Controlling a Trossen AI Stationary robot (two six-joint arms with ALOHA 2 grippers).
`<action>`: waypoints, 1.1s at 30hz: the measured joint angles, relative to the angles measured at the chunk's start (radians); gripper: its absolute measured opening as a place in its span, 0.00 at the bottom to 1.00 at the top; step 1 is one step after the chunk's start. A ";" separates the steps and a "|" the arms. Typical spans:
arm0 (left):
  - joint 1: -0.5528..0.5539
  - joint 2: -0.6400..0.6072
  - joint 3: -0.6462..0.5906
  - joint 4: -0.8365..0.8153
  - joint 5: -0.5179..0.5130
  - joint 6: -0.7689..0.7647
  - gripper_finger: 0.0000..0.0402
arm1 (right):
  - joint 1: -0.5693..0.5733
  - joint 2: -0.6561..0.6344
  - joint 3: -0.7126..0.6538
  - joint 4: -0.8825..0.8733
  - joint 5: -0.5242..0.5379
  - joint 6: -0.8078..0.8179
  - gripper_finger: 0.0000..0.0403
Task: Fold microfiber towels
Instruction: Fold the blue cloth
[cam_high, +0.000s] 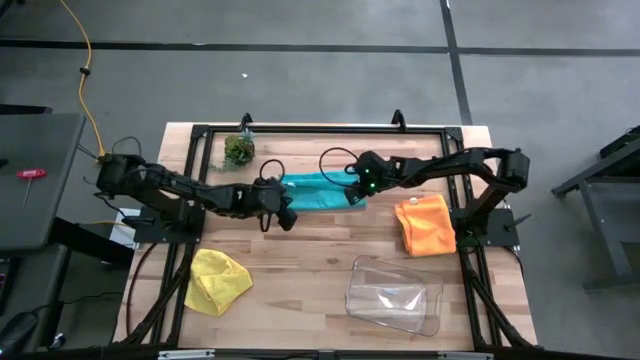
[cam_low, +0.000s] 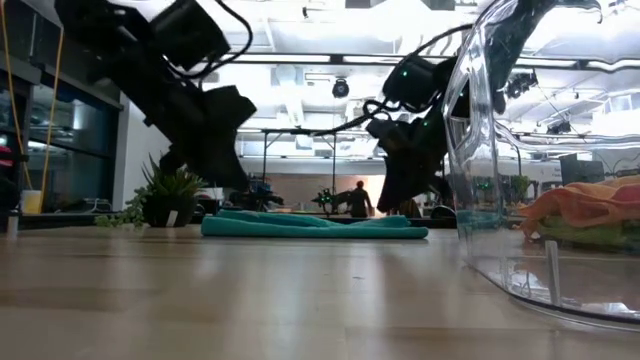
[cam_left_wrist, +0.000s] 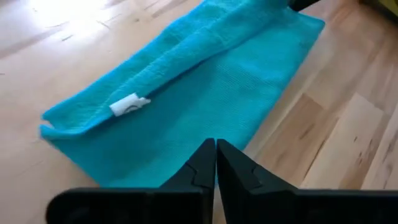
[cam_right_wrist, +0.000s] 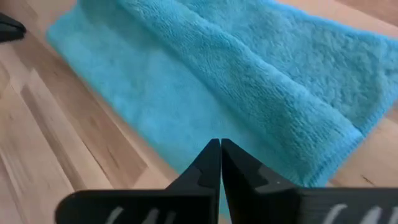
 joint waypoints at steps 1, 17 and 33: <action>0.004 0.015 0.000 0.017 0.005 0.000 0.01 | 0.000 0.011 0.000 0.013 -0.002 0.001 0.01; 0.040 0.192 0.006 0.135 0.075 0.000 0.00 | -0.061 0.078 0.000 0.056 0.029 0.063 0.00; 0.040 0.203 0.005 0.135 0.071 0.001 0.00 | -0.229 0.034 0.038 0.269 0.166 0.077 0.00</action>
